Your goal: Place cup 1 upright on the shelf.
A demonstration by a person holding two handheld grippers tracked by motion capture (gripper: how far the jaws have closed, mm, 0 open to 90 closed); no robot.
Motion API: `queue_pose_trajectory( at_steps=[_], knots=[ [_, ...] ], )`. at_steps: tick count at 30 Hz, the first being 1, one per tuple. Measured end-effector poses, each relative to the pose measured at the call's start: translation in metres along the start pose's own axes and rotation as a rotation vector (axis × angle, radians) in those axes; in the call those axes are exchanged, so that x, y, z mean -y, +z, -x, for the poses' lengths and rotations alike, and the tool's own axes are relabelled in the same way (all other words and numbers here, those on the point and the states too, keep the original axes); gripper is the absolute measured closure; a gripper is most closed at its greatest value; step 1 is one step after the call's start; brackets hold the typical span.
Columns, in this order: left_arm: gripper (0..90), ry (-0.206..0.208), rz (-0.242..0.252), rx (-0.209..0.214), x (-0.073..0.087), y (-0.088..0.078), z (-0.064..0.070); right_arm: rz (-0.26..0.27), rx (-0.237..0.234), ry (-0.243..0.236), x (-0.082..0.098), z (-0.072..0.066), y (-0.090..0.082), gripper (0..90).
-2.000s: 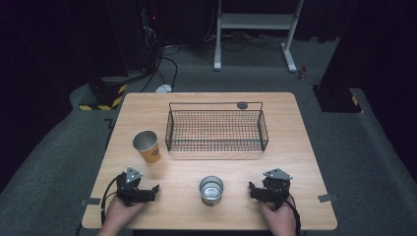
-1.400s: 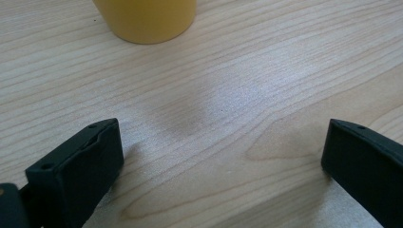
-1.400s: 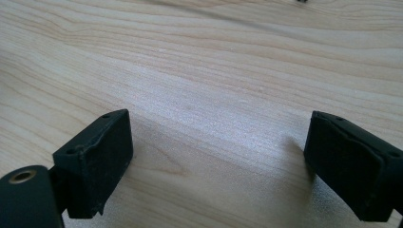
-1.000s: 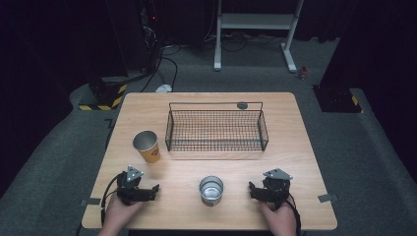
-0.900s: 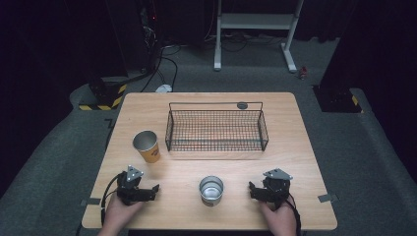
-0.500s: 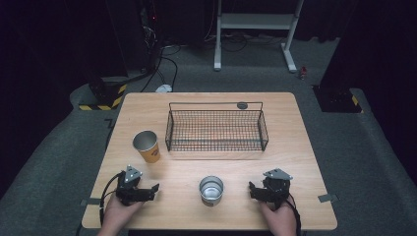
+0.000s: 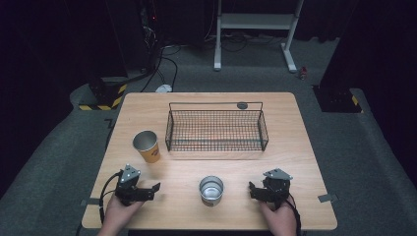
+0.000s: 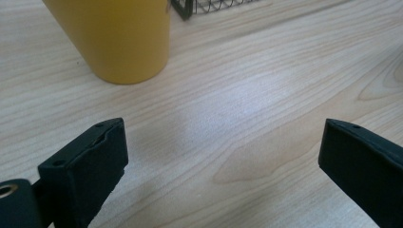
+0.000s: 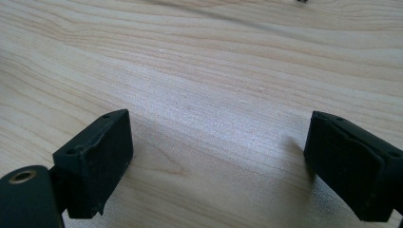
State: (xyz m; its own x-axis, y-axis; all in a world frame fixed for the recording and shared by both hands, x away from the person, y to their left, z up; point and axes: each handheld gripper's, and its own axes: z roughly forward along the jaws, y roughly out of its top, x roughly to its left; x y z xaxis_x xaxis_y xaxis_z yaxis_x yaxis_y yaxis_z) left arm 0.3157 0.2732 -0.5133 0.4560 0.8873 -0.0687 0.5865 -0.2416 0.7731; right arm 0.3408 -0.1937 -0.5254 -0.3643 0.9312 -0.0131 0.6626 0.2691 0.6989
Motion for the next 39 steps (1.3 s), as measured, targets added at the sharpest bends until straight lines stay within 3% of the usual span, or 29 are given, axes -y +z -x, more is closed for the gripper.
queue_pose_trajectory(
  at_steps=[9, 11, 22, 26, 28, 39],
  knots=[
    [3.0, -0.01, 0.085, 0.0, -0.002, -0.007, -0.001, 0.0, 0.0, 0.0, 0.0, 0.0, 0.0, 9.2],
    [3.0, -0.012, 0.124, -0.006, -0.003, -0.011, -0.001, -0.001, -0.001, 0.001, 0.0, 0.0, 0.0, 9.2],
    [3.6, -0.003, 0.183, 0.001, -0.005, -0.017, -0.002, -0.001, -0.001, 0.001, 0.0, 0.0, 0.0, 9.2],
    [3.6, -0.017, 0.246, -0.01, -0.004, -0.021, -0.003, -0.001, -0.001, 0.001, 0.0, 0.0, 0.0, 9.2],
    [3.6, -0.044, 0.279, -0.014, -0.003, -0.022, -0.003, -0.001, -0.001, 0.001, 0.0, 0.0, 0.0, 9.2],
    [4.4, -0.094, 0.32, -0.046, -0.002, -0.021, -0.001, -0.001, -0.001, 0.001, 0.0, 0.0, 0.0, 9.2]
  ],
)
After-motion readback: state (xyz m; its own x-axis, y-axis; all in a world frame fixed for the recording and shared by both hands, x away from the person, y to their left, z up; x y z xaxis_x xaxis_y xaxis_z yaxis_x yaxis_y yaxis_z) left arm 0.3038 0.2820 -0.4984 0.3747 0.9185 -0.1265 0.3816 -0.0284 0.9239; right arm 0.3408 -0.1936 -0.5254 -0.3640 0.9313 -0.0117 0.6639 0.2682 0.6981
